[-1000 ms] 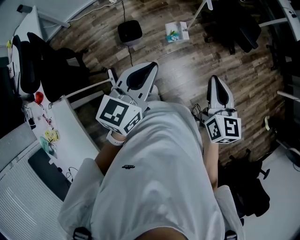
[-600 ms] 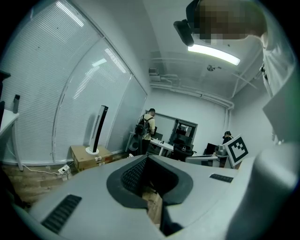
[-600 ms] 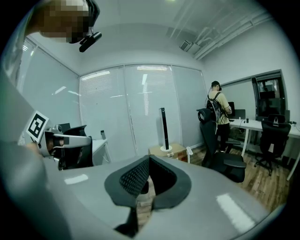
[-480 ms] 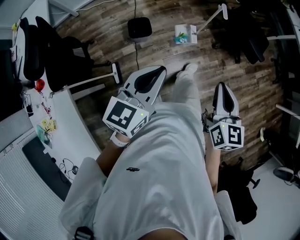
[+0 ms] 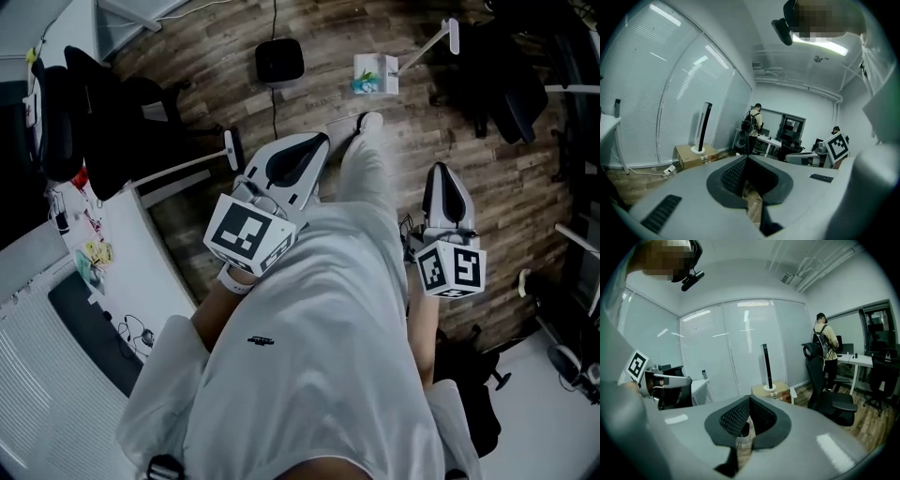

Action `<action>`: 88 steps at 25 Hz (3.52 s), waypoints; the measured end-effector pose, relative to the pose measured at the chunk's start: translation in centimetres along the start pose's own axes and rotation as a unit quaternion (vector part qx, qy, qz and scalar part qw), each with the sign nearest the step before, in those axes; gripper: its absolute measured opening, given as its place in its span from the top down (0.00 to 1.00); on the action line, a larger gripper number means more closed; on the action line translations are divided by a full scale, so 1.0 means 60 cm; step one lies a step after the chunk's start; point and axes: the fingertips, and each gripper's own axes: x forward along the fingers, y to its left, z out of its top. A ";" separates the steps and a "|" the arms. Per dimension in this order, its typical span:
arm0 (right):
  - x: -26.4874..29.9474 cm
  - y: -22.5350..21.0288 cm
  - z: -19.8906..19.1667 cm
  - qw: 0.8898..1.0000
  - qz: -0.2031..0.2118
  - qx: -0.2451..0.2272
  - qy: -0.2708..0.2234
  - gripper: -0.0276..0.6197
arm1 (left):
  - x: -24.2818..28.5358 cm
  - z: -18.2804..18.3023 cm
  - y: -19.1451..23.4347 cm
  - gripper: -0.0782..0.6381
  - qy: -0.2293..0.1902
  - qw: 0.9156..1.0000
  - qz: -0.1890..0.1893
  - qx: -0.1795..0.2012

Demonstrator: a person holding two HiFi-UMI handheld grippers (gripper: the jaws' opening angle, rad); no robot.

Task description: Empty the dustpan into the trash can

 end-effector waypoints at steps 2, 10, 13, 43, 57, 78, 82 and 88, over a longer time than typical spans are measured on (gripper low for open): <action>0.032 -0.034 0.013 1.000 0.002 0.010 0.000 0.94 | 0.042 0.019 0.007 0.88 0.003 1.000 0.003 0.001; 0.168 -0.144 0.085 0.997 0.034 -0.062 0.010 0.94 | 0.202 0.117 0.024 0.88 0.013 0.999 0.010 0.028; 0.204 -0.194 0.120 0.998 0.033 -0.055 -0.002 0.94 | 0.245 0.154 0.032 0.88 0.018 0.998 0.030 0.048; 0.461 -0.435 0.156 0.997 0.036 -0.020 0.069 0.94 | 0.584 0.225 0.072 0.88 0.065 0.997 0.037 0.036; 0.563 -0.411 0.099 0.985 0.085 -0.038 0.143 0.71 | 0.663 0.169 0.116 0.88 0.098 0.995 0.036 0.009; 0.680 -0.478 -0.025 0.971 0.002 0.002 0.241 0.42 | 0.750 0.057 0.184 0.88 0.151 0.987 0.027 -0.036; 0.707 -0.481 -0.056 0.963 -0.001 0.003 0.268 0.41 | 0.770 0.046 0.207 0.88 0.149 0.988 0.024 -0.034; 0.732 -0.491 -0.100 0.953 -0.009 0.018 0.303 0.41 | 0.793 0.010 0.229 0.88 0.160 0.986 0.020 -0.045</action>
